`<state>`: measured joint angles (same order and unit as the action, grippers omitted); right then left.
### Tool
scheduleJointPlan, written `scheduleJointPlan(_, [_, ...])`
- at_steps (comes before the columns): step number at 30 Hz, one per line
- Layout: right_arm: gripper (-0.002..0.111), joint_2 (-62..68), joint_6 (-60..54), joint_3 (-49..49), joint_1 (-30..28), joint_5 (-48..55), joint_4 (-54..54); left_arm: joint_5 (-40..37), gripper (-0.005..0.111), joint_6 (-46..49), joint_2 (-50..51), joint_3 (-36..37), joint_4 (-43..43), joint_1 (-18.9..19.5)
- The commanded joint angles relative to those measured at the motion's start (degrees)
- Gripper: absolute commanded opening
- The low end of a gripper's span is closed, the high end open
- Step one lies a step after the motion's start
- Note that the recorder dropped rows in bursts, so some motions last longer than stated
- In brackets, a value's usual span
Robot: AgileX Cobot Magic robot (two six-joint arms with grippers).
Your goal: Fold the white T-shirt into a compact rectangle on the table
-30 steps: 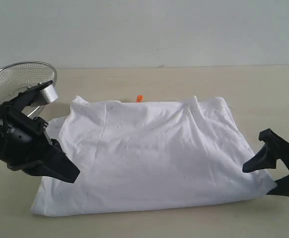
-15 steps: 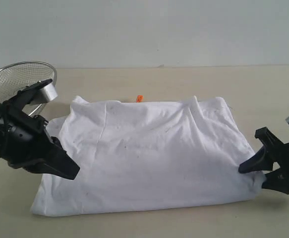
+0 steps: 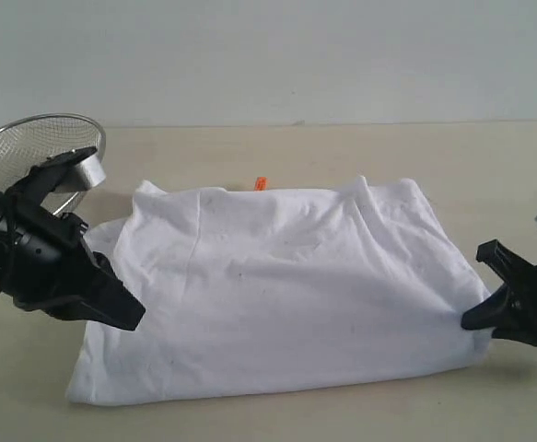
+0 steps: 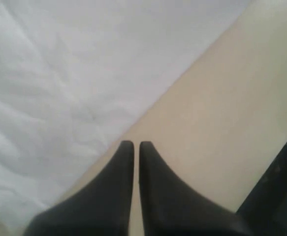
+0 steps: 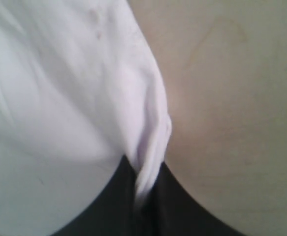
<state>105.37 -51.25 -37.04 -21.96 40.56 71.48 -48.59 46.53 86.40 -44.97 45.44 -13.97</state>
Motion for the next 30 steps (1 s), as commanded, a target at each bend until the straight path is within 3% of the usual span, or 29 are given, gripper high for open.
scheduleJointPlan(1, [0.000,-3.0,-1.0,0.3,-0.2,-0.2,0.2,0.8,0.004,0.3,-0.3,0.2,-0.2,0.0])
scheduleJointPlan(11, [0.000,-6.2,-4.8,0.3,2.2,2.1,2.3,1.3,0.004,0.3,-0.3,0.2,-0.2,0.0])
scheduleJointPlan(21, [0.000,-8.3,-5.2,-9.1,22.3,2.3,6.0,2.0,0.004,0.1,-3.5,0.2,-1.1,0.0])
scheduleJointPlan(30, [0.000,-8.0,-0.7,-17.0,33.7,-2.2,6.0,0.4,0.004,-15.6,-11.1,-3.5,-18.0,0.0])
